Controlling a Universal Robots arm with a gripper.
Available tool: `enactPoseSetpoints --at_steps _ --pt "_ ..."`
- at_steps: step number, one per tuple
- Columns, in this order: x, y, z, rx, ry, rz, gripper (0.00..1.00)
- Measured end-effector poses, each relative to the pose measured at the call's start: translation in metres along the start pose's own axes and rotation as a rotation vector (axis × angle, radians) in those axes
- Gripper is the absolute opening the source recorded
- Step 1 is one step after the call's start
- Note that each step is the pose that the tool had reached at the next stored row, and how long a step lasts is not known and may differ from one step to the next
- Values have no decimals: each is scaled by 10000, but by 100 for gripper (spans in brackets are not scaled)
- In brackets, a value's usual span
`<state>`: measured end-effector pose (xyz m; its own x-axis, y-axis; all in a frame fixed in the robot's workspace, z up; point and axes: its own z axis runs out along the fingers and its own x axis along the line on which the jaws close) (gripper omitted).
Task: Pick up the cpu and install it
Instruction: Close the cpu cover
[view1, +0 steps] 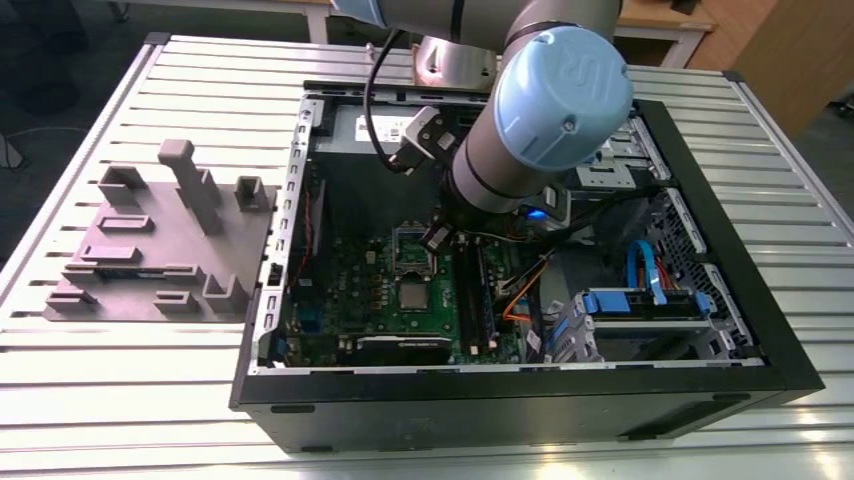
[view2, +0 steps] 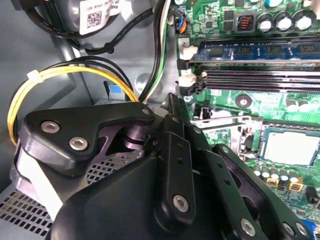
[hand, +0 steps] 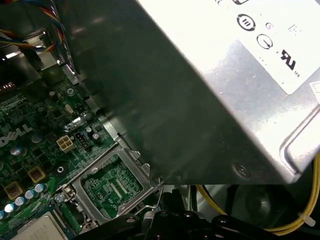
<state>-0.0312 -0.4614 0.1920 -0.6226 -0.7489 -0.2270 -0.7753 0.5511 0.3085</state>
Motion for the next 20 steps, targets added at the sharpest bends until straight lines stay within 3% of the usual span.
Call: enactPoseSetpoints --at_steps 16,20 --pt "-5 12 -26 57 67 13 10" --pt "-6 13 -26 151 186 29 10"
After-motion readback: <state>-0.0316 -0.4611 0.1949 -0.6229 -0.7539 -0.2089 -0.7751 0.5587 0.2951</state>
